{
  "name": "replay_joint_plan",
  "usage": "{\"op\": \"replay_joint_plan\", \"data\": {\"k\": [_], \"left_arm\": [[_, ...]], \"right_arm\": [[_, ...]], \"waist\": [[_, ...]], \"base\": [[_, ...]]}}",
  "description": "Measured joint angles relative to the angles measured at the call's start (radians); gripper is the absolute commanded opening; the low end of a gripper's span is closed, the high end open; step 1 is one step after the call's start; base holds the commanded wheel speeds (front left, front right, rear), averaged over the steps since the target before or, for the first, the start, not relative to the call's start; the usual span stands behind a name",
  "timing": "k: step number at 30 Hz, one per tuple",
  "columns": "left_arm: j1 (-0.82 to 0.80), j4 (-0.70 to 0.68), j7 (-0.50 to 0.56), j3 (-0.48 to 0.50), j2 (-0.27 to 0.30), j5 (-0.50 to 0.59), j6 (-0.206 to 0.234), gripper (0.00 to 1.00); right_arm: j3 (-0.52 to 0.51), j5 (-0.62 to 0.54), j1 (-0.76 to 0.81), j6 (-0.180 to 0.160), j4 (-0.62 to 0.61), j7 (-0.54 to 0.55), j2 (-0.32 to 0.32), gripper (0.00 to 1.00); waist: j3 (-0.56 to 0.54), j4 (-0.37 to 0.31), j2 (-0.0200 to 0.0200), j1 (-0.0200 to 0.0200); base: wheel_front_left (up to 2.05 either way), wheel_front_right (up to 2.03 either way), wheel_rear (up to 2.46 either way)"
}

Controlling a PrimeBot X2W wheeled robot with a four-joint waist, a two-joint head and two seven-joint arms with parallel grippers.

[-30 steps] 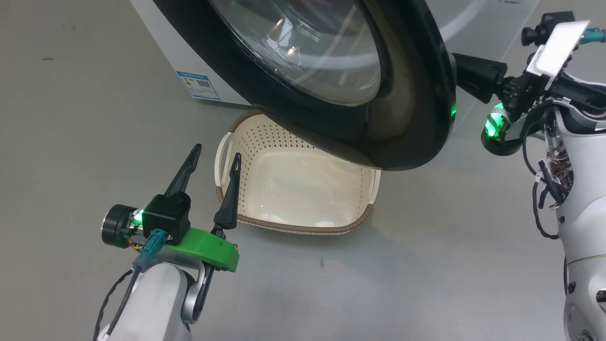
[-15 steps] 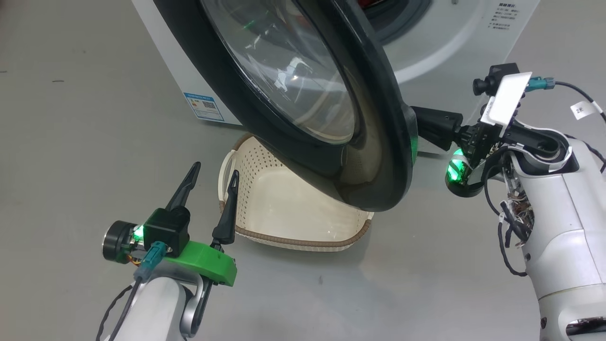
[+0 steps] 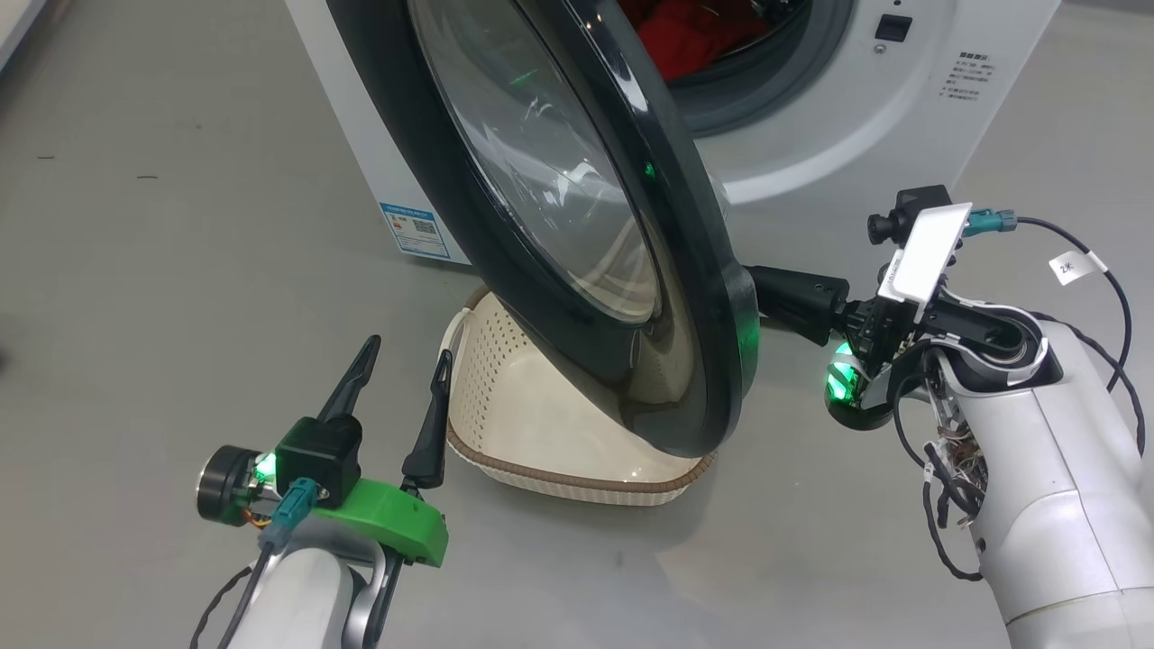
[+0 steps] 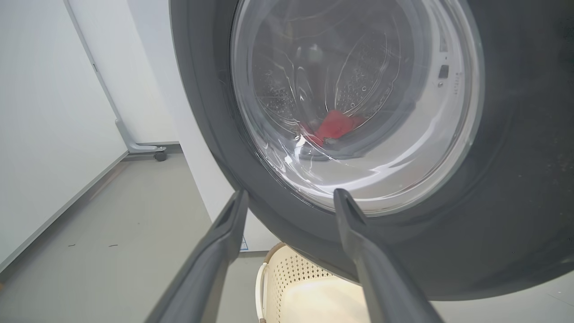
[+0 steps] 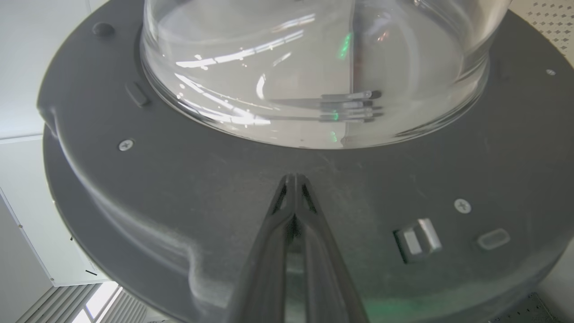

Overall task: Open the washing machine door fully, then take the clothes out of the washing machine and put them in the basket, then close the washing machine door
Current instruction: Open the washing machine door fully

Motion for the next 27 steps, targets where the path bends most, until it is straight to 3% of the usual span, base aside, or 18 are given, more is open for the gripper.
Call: {"op": "replay_joint_plan", "data": {"k": [13,27], "left_arm": [[0.022,0.011,0.000,-0.003,0.001,0.000,-0.001,1.00],[0.033,0.024,0.000,-0.004,0.001,-0.001,-0.001,1.00]], "right_arm": [[0.073,0.015,0.064,0.002,-0.036,-0.041,0.005,0.00],[0.242,0.136,0.121,0.003,-0.104,-0.113,0.004,0.00]], "waist": [[-0.036,0.055,0.0000,0.0000],[-0.065,0.114,0.0000,0.0000]], "base": [[0.00,0.00,0.00],[0.00,0.00,0.00]]}}
